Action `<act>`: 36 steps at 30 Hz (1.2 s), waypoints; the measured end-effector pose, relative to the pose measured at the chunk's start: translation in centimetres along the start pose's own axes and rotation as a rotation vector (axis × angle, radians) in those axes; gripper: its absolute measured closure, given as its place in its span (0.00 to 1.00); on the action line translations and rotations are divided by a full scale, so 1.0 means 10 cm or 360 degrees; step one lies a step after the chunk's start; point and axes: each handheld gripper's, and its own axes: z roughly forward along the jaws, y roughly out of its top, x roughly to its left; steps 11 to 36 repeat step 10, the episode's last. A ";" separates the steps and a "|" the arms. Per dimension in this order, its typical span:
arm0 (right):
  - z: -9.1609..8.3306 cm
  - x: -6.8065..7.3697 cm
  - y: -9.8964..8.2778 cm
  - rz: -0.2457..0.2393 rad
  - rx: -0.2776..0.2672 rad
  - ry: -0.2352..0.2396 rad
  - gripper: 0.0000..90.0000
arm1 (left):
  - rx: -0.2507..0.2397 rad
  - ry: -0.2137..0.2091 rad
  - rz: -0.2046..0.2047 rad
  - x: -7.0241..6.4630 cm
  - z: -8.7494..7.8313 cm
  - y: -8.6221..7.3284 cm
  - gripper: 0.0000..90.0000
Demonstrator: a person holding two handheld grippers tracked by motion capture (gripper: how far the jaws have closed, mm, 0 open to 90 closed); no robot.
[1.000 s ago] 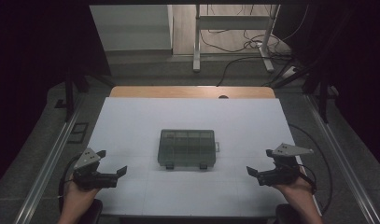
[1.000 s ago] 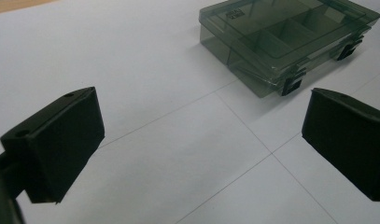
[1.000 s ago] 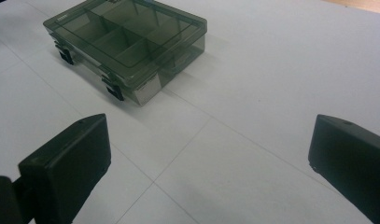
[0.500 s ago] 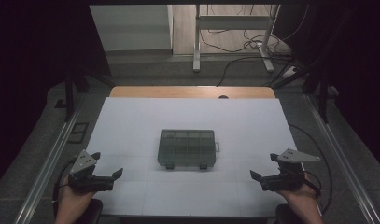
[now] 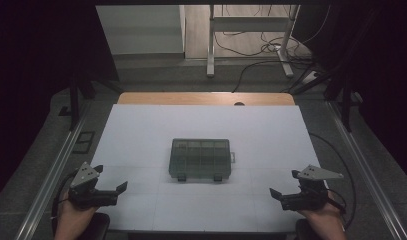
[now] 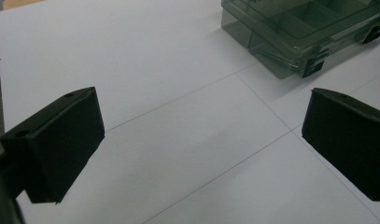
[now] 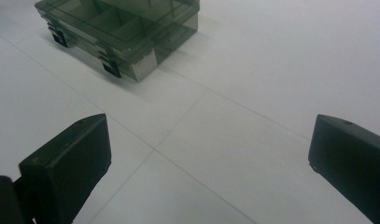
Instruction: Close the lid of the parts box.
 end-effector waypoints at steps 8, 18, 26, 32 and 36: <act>-0.06 -0.05 -0.04 0.0082 -0.0015 -0.0074 0.00 | 0.0013 -0.0018 0.0004 0.00 0.01 0.00 0.00; -0.08 -0.04 -0.04 0.0068 -0.0015 -0.0104 0.00 | 0.0014 -0.0021 -0.0001 0.00 0.01 0.01 0.00; -0.08 -0.04 -0.04 0.0068 -0.0015 -0.0104 0.00 | 0.0014 -0.0021 -0.0001 0.00 0.01 0.01 0.00; -0.08 -0.04 -0.04 0.0068 -0.0015 -0.0104 0.00 | 0.0014 -0.0021 -0.0001 0.00 0.01 0.01 0.00; -0.08 -0.04 -0.04 0.0068 -0.0015 -0.0104 0.00 | 0.0014 -0.0021 -0.0001 0.00 0.01 0.01 0.00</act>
